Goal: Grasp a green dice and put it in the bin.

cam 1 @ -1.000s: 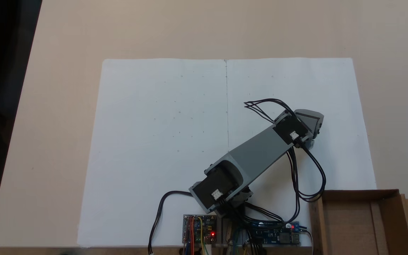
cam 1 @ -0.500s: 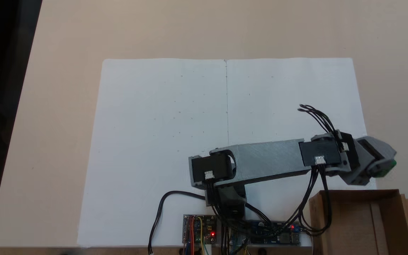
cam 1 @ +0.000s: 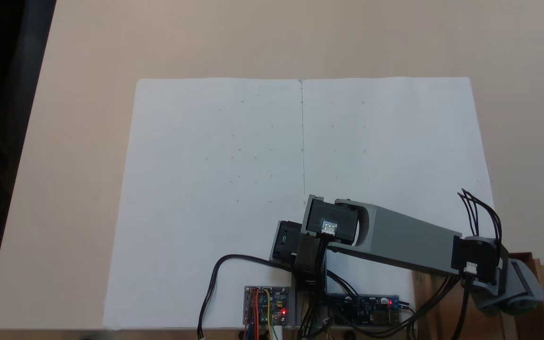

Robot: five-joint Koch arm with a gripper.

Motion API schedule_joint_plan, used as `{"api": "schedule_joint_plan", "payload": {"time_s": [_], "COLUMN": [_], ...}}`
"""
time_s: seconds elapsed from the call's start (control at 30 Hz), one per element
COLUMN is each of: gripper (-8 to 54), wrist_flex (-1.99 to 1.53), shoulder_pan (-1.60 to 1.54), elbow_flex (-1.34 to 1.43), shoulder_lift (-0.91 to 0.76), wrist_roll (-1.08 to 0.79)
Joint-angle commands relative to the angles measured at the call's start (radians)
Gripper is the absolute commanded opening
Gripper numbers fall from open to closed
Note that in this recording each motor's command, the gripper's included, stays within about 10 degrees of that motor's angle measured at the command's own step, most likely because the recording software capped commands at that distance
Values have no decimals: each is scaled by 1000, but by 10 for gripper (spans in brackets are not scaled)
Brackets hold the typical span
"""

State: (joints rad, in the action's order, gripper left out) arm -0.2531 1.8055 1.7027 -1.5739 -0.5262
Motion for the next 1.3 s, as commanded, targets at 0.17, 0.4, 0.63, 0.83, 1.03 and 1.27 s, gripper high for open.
{"api": "schedule_joint_plan", "payload": {"time_s": [0.17,0.4,0.63,0.83,1.03,1.27], "gripper": [123,303,392,392,392,425], "wrist_flex": [-23,-23,-6,86,87,167], "shoulder_pan": [25,-6,-46,-103,-290,-723], "elbow_flex": [38,91,87,71,-77,-147], "shoulder_lift": [-28,-35,-60,-164,-276,-314], "wrist_roll": [40,43,57,250,449,515]}}
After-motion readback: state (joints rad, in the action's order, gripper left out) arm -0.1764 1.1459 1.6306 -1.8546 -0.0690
